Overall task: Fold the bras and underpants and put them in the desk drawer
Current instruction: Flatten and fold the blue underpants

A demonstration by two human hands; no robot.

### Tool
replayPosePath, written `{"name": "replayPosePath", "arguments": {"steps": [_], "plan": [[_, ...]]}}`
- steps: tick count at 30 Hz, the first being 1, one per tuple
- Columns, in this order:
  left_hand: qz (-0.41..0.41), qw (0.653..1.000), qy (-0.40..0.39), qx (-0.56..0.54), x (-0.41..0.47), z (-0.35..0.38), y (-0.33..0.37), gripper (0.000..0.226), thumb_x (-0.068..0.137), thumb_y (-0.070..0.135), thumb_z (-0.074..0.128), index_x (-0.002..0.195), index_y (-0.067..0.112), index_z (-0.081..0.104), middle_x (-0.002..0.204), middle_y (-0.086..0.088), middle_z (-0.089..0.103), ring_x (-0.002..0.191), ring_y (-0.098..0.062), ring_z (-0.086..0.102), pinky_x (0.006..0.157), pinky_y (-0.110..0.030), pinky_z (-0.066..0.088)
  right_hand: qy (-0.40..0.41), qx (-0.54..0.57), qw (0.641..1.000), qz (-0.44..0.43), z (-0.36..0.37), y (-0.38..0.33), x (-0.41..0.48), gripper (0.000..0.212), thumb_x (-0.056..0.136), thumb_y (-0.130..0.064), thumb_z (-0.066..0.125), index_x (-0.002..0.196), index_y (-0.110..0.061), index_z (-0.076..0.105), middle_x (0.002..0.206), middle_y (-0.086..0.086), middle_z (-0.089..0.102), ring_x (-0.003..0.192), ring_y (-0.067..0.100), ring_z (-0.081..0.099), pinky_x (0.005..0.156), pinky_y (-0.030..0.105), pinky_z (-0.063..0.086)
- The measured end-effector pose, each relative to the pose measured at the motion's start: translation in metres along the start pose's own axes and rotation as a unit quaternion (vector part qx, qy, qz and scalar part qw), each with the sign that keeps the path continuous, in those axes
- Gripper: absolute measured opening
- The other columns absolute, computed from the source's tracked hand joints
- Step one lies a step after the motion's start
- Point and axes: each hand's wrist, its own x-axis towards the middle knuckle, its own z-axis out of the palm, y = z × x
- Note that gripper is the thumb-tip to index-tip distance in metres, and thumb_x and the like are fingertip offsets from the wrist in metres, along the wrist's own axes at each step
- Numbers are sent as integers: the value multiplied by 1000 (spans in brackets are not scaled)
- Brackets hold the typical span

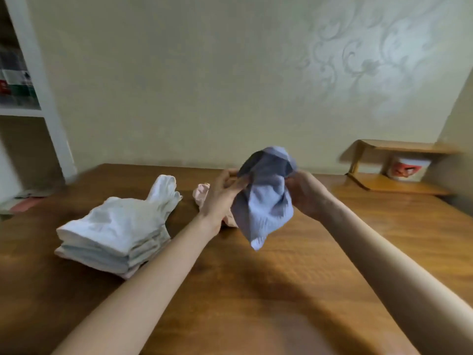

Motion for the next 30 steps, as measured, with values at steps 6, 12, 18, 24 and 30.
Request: {"name": "replayPosePath", "arguments": {"steps": [6, 12, 18, 24, 30], "plan": [[-75, 997, -17, 11, -3, 19, 9, 19, 95, 17, 45, 104, 15, 61, 81, 3, 63, 76, -5, 62, 58, -22, 45, -20, -36, 999, -13, -21, 14, -16, 29, 91, -5, 47, 109, -19, 64, 92, 3, 65, 80, 17, 59, 66, 28, 46], [-108, 983, -140, -49, 8, 27, 15, 36, 95, 43, 45, 129, 33, 48, 111, -2, 59, 83, -15, 53, 67, -23, 45, -28, -24, 999, -16, -5, 2, -23, 27, 95, 2, 41, 86, -12, 62, 75, -4, 70, 62, 1, 65, 58, 17, 51], [9, 999, -30, 40, 13, 31, 17, 20, 93, 5, 52, 102, 14, 67, 98, -6, 67, 87, -16, 62, 76, -26, 51, -111, -103, 987, 44, -14, -13, -26, 60, 82, -51, 61, 132, -20, 51, 132, 9, 57, 116, 24, 58, 101, 43, 44], [80, 995, 58, 22, 19, 22, 42, 27, 82, -7, 59, 99, 13, 68, 91, -7, 67, 83, -18, 61, 79, -27, 52, -104, -411, 905, 42, -28, -3, -30, 38, 77, -1, 64, 111, -13, 56, 93, 6, 61, 82, 18, 59, 63, 29, 46], [142, 969, 150, 137, 23, 2, 51, 12, 80, 3, 69, 90, 8, 67, 78, 1, 63, 71, -8, 56, 61, -17, 46, 79, -249, 965, 6, -50, -6, -31, 4, 81, -4, 68, 82, -3, 71, 70, 5, 64, 63, 11, 58, 52, 17, 44]]}}
